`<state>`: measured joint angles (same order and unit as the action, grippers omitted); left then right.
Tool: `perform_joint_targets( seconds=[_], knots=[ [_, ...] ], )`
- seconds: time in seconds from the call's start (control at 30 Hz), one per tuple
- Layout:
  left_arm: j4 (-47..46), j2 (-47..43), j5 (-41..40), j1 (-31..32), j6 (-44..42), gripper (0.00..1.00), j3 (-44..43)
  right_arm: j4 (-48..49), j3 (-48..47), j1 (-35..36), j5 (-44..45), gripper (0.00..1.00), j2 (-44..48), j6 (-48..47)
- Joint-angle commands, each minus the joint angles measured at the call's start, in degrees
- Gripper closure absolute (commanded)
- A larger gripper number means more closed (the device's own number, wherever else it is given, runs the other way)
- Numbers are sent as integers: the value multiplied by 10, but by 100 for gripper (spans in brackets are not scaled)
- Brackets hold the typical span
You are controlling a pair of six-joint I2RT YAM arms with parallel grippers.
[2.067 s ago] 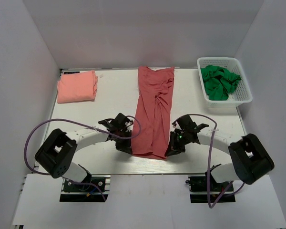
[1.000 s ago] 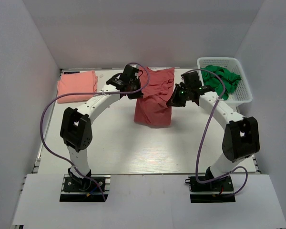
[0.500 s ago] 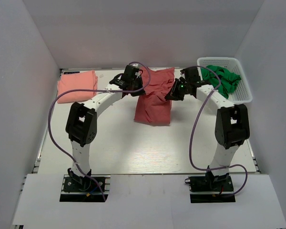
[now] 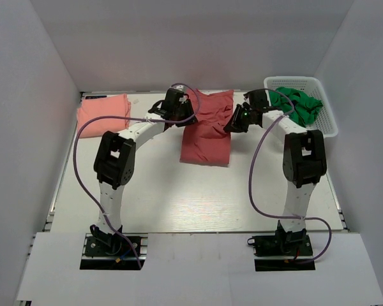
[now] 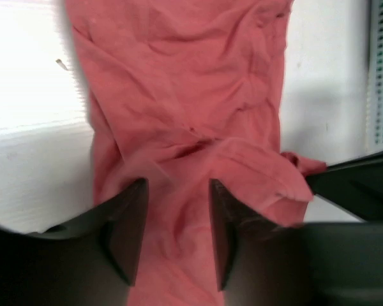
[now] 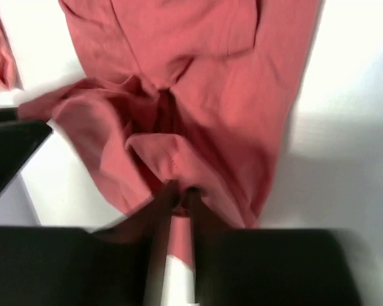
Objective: Fold and stack the t-shirts
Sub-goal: Fold the folded rectangular tshirt in 1/3 of the way, then grab one side of the 2/3 rectangular tshirt with both arms
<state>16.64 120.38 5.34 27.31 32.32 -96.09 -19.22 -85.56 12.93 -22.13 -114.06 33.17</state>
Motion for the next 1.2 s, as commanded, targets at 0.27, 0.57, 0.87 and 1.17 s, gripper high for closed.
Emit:
perform_joint_targets(
  seconds=[0.27,0.57,0.87,1.17],
  knots=[
    [-32,-24,-17,-22,-47,0,-49,-13,-132,-15,-25,10,-7,-110],
    [56,-164,31,-8,-66,0,155,78,195,-5,-48,10,188,-99],
    [-16,-193,126,-8,-81,3,318,158,344,-4,-94,10,198,-62],
    [-47,-134,170,-8,-91,36,319,208,352,-4,-101,10,121,-43]
  ],
)
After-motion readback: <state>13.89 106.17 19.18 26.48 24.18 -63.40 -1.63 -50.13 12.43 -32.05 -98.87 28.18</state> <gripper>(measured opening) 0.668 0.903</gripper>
